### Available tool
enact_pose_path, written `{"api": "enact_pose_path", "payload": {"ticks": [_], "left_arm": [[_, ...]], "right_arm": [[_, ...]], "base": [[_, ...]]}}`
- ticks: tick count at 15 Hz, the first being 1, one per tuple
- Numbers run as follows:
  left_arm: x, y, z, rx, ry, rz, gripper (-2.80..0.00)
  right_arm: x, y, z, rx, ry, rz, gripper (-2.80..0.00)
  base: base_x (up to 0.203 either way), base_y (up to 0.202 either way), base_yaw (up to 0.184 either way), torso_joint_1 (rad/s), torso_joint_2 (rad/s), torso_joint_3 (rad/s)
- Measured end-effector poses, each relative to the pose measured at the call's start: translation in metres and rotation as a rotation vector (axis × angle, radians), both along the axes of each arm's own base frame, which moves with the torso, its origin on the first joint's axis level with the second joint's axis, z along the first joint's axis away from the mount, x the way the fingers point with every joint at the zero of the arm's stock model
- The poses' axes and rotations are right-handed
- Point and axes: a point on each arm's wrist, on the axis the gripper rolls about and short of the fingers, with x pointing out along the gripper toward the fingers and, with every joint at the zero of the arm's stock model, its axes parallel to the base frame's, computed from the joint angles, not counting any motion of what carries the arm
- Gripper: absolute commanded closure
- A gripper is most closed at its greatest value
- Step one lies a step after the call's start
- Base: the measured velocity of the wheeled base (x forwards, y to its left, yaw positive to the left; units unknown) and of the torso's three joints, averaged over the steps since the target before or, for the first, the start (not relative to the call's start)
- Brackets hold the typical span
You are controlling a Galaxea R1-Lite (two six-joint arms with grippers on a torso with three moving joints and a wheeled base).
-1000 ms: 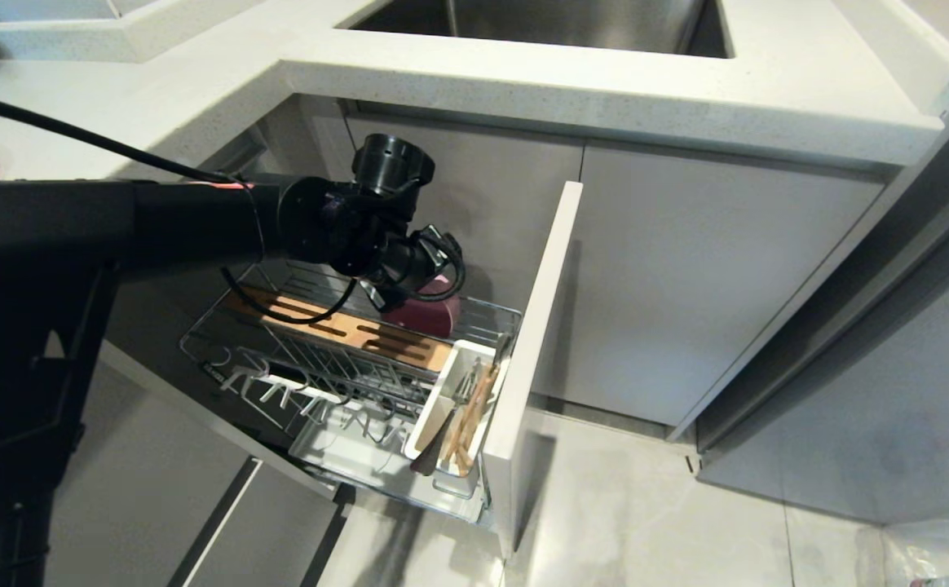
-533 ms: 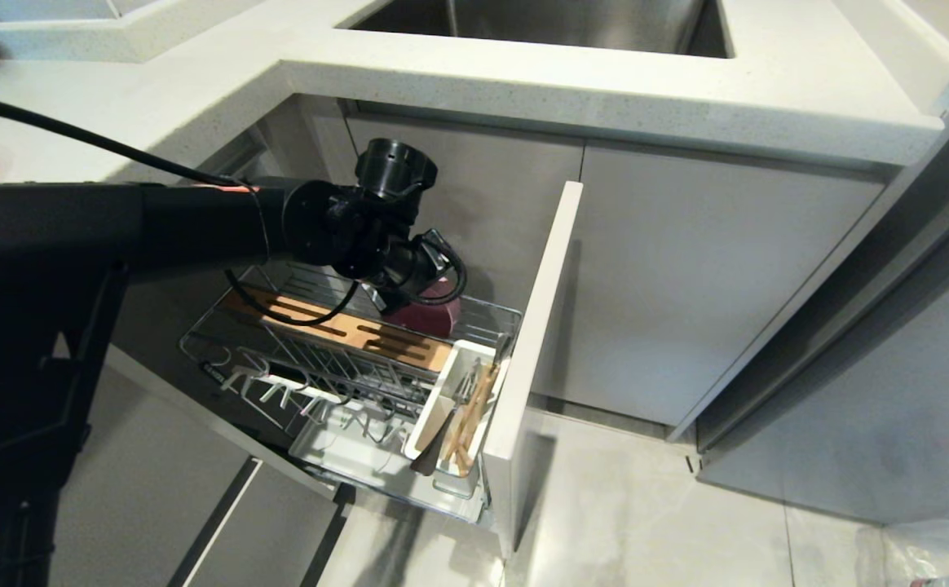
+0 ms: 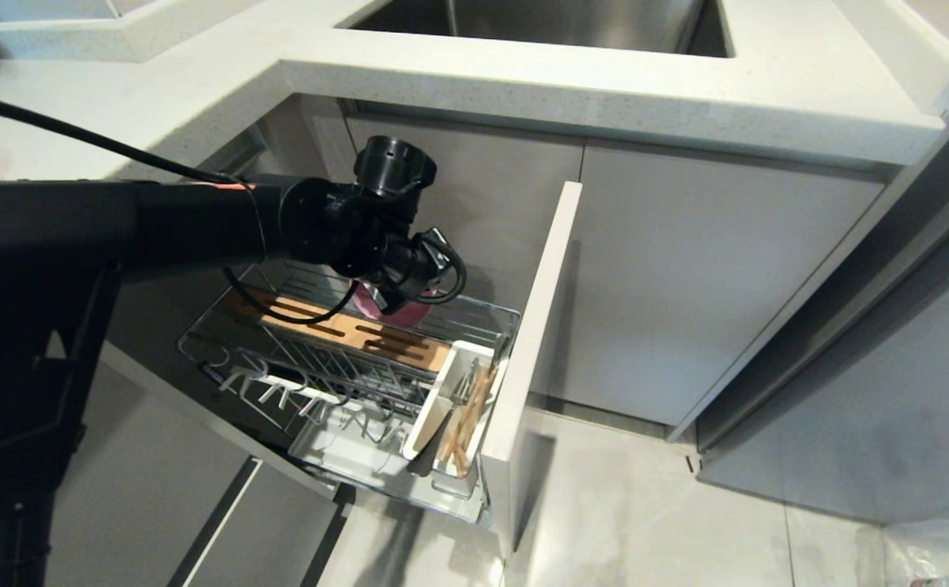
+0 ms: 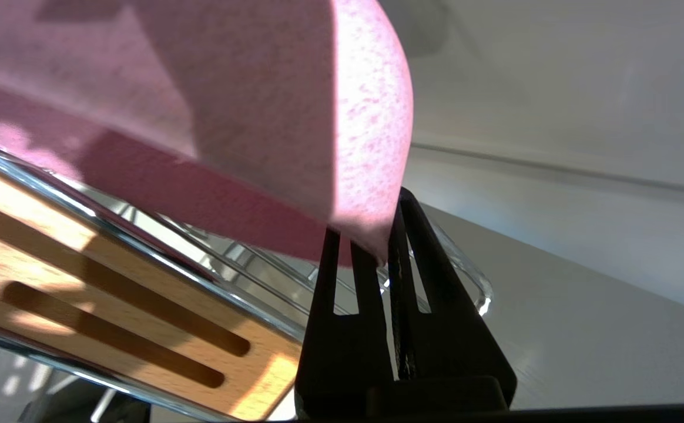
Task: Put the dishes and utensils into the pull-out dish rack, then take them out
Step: Take the bowl out of the cupboard
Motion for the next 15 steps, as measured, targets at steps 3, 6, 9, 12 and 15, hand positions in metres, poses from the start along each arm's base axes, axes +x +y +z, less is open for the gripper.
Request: {"api": "enact_pose_path", "payload": {"ticks": [3,6,9,12,15], "left_arm": [[-0.001,0.0,0.001,0.0,0.0,0.0,0.0],[-0.006,0.002,0.008,-0.006,-0.01,-0.001,0.0],[-0.026,0.011,0.035,-0.03,-0.059,-0.002,0.0],[-0.056,0.027,0.073,-0.066,-0.128,-0.004,0.0],[-0.094,0.045,0.111,-0.104,-0.2,-0.01,0.0]], "right_arm": [[0.0,0.0,0.0,-0.001,0.0,0.0,0.0],[0.0,0.0,0.0,0.0,0.0,-0.001,0.0],[0.0,0.0,0.0,-0.001,0.0,0.0,0.0],[0.0,0.0,0.0,-0.001,0.0,0.0,0.0],[0.0,0.0,0.0,-0.001,0.0,0.0,0.0]], "base": [[0.0,0.0,0.0,0.0,0.0,0.0],[0.0,0.0,0.0,0.0,0.0,0.0],[0.0,0.0,0.0,0.0,0.0,0.0],[0.0,0.0,0.0,0.0,0.0,0.0],[0.0,0.0,0.0,0.0,0.0,0.0]]}}
